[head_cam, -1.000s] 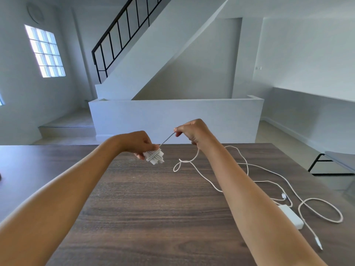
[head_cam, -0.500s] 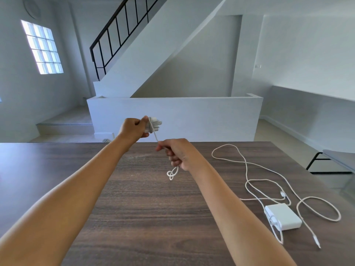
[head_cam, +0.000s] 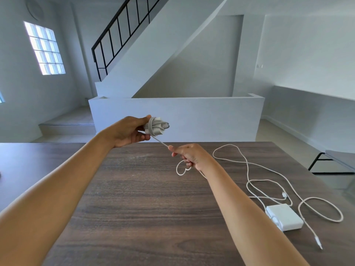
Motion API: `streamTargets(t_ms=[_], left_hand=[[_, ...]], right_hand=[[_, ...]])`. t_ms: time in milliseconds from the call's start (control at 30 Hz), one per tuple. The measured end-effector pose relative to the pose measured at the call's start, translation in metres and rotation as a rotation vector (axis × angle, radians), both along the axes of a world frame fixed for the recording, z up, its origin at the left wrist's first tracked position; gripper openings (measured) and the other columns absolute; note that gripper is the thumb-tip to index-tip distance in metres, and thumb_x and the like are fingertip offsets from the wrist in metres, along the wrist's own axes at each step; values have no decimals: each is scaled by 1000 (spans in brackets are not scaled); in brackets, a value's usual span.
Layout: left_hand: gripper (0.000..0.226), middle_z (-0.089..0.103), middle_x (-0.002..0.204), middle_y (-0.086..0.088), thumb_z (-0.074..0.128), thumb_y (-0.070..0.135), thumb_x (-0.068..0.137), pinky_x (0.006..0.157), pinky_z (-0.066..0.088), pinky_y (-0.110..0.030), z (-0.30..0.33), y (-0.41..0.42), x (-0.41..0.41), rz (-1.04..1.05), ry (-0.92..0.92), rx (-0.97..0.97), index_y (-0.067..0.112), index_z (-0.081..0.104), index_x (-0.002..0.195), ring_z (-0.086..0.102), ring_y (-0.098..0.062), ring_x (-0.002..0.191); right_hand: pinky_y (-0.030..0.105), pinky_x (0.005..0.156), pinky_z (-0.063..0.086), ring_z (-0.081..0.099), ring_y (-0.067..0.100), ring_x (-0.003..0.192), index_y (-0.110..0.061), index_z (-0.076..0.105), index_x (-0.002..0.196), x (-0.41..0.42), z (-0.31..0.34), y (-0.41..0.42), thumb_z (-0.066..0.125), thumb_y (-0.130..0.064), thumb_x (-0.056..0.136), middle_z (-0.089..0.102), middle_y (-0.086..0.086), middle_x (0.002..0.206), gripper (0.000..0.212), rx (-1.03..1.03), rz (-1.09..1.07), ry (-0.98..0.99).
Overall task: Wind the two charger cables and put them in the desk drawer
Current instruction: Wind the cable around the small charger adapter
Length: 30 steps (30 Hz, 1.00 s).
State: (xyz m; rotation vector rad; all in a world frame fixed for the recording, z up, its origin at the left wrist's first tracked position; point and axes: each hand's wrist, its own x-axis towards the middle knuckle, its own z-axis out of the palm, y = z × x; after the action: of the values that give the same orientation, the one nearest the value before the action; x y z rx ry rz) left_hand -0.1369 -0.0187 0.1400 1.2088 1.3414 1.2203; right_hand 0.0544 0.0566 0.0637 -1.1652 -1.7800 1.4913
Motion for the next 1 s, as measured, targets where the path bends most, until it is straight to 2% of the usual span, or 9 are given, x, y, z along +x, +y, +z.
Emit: streamTargets(t_ms=[100,200,300,400,533,600,767,900,1000], left_hand=[[41,62,80,-9,53,38,88,52,52,-17,2,-5,-2,-117,85,-48,0,65,98,58,-13,56],[48,65,76,-9,61,45,74,55,50,-19,8,-11,-5,-255,238,-146,0,70,90,57,-13,58],[50,67,77,-12,61,45,76,55,49,-19,9,-11,-6,-313,503,-241,-1,73,93,55,-14,58],[44,70,74,-8,56,38,89,57,49,-19,3,-5,-4,-206,767,-219,-3,72,93,57,-11,54],[48,71,70,-9,47,40,96,69,51,-33,-9,8,-7,53,1145,-2,1,72,81,59,-16,57],[51,69,70,-15,45,38,96,64,47,-34,-14,15,-6,236,1190,72,-3,68,76,54,-20,57],[54,65,68,-16,43,38,97,56,44,-28,-18,22,0,573,916,191,-6,63,72,55,-25,56],[44,69,78,-16,52,36,95,82,57,-41,-15,27,-4,604,370,162,-2,63,76,68,-26,67],[30,65,82,-12,55,27,95,70,59,-29,-5,23,6,529,-19,136,2,62,79,63,-19,66]], right_hand=[[19,43,22,19,13,41,-13,64,56,5,9,7,81,-48,68,24,0,49,40,138,-27,-62],[19,43,24,26,5,31,-11,58,54,12,26,12,83,-43,67,30,-8,34,43,254,-24,-149],[21,56,34,43,7,51,-6,59,57,13,46,16,85,-36,66,48,-3,48,41,340,-15,-172],[24,66,39,52,15,73,-10,61,56,6,66,12,83,-32,69,61,7,74,34,386,-26,-184],[21,51,34,42,11,52,-15,62,54,-3,82,-6,69,-23,82,50,-4,55,30,406,-39,-202],[21,48,31,38,13,48,-16,62,53,-6,83,-14,64,-19,84,45,-4,51,31,396,-37,-185],[23,48,31,39,13,49,-12,67,63,-13,78,-34,61,-16,82,47,-1,57,20,324,-11,-137],[22,43,24,28,10,44,-12,67,66,-19,54,-38,58,-22,88,39,-2,53,26,94,65,-76],[21,44,22,27,9,44,-12,66,71,-20,37,-37,57,-25,92,36,-2,55,26,-19,127,-28]])
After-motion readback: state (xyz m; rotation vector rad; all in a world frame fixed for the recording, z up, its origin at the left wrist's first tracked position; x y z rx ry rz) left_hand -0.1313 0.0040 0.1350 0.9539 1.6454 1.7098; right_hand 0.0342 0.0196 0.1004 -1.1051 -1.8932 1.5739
